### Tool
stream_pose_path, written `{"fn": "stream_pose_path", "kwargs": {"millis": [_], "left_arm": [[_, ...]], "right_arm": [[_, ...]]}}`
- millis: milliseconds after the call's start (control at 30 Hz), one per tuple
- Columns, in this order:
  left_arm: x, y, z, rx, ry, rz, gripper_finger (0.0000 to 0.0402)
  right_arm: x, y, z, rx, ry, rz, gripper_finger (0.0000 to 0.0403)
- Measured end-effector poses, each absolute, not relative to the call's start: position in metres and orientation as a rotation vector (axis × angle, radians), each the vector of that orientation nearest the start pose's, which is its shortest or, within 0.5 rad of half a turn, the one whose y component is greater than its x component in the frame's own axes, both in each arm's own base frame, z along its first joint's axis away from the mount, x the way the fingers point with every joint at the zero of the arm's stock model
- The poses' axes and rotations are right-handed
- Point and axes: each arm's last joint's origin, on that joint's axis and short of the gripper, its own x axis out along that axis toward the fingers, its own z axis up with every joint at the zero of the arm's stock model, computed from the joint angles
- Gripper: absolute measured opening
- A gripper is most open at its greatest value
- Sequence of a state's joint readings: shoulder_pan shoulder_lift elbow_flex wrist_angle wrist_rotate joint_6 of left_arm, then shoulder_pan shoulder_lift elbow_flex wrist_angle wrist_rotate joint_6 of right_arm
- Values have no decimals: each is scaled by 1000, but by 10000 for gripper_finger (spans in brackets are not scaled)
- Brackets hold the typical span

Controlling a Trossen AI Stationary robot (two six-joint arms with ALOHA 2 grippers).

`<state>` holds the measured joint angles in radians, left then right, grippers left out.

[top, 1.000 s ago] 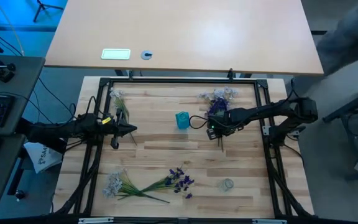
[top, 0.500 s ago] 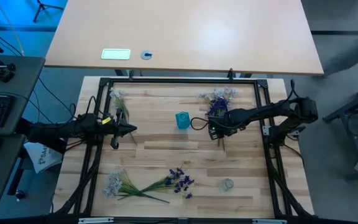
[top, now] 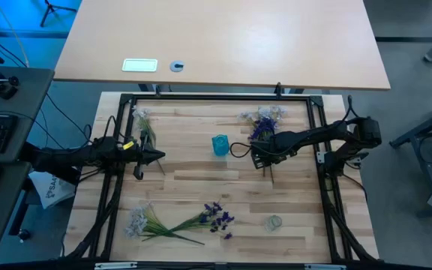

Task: Sort flowers into vase by color
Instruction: Put the top purple flowers into the blue crystal vase

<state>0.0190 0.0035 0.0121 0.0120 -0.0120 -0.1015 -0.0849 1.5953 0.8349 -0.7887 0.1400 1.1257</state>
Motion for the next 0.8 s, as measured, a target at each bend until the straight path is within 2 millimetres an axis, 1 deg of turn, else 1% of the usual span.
{"fn": "stream_pose_path", "kwargs": {"millis": [167,233,300,367,400,433,500,633,733,800], "left_arm": [[97,2,168,-102,-22,30,0],[97,2,169,-102,-22,30,0],[97,2,169,-102,-22,30,0],[97,2,169,-101,-22,29,0],[97,2,169,-102,-22,30,0],[97,2,169,-102,-22,30,0],[97,2,168,-102,-22,29,0],[97,2,168,-102,-22,30,0],[97,2,169,-102,-22,30,0],[97,2,169,-102,-22,29,0]], "right_arm": [[250,-25,137,823,1287,-1021,132],[251,-25,136,800,1294,-1004,120],[251,-25,136,772,1315,-970,89],[249,-25,138,745,1341,-937,37],[246,-25,140,732,1360,-928,21],[242,-24,144,725,1379,-928,15],[235,-24,158,723,1381,-927,19],[221,-21,203,682,1280,-916,7],[210,-22,238,688,1116,-881,7],[201,-23,255,689,1031,-851,5]]}}
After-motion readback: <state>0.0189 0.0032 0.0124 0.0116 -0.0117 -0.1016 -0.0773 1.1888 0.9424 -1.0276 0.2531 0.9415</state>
